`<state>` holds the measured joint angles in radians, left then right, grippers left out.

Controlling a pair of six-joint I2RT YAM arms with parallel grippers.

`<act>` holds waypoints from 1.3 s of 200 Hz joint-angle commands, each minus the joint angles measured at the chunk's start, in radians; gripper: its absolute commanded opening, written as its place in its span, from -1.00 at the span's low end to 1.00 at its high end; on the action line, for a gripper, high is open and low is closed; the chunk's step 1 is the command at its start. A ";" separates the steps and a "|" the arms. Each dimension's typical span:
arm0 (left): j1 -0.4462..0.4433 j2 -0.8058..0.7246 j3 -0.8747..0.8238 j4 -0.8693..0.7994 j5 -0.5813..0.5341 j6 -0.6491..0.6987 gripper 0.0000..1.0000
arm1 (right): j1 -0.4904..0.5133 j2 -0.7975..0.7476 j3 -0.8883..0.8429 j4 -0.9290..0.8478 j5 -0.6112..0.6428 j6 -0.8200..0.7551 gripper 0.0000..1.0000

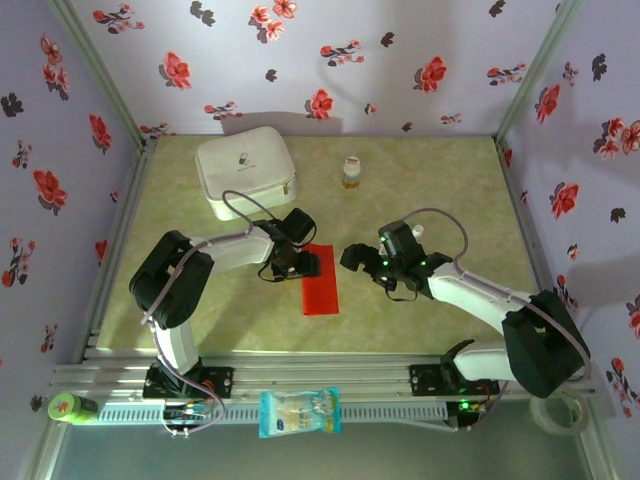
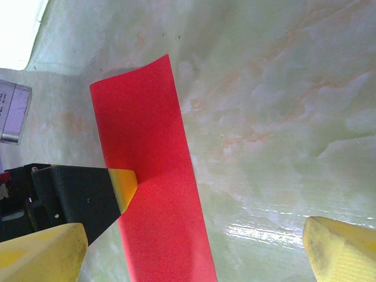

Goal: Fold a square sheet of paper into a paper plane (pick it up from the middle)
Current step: Hold the square sheet of paper at the center of the table.

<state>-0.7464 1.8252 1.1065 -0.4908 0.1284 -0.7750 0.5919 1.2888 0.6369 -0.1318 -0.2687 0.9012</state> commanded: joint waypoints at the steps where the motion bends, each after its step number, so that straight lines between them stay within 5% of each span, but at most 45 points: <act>1: -0.006 0.115 -0.050 0.044 -0.051 0.012 0.32 | 0.008 -0.003 0.004 -0.007 0.005 0.005 0.89; 93: -0.010 0.118 -0.048 0.043 -0.051 0.024 0.32 | 0.013 0.006 0.004 -0.017 0.013 0.005 0.26; 156: -0.011 0.125 -0.044 0.045 -0.049 0.022 0.31 | 0.037 0.158 0.046 0.094 -0.086 0.013 -1.00; 260: -0.013 0.133 -0.045 0.053 -0.049 0.013 0.31 | 0.104 0.407 0.186 0.166 -0.114 0.039 -1.00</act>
<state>-0.7528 1.8355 1.1133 -0.4984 0.1150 -0.7746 0.6853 1.6577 0.7895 0.0086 -0.3676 0.9241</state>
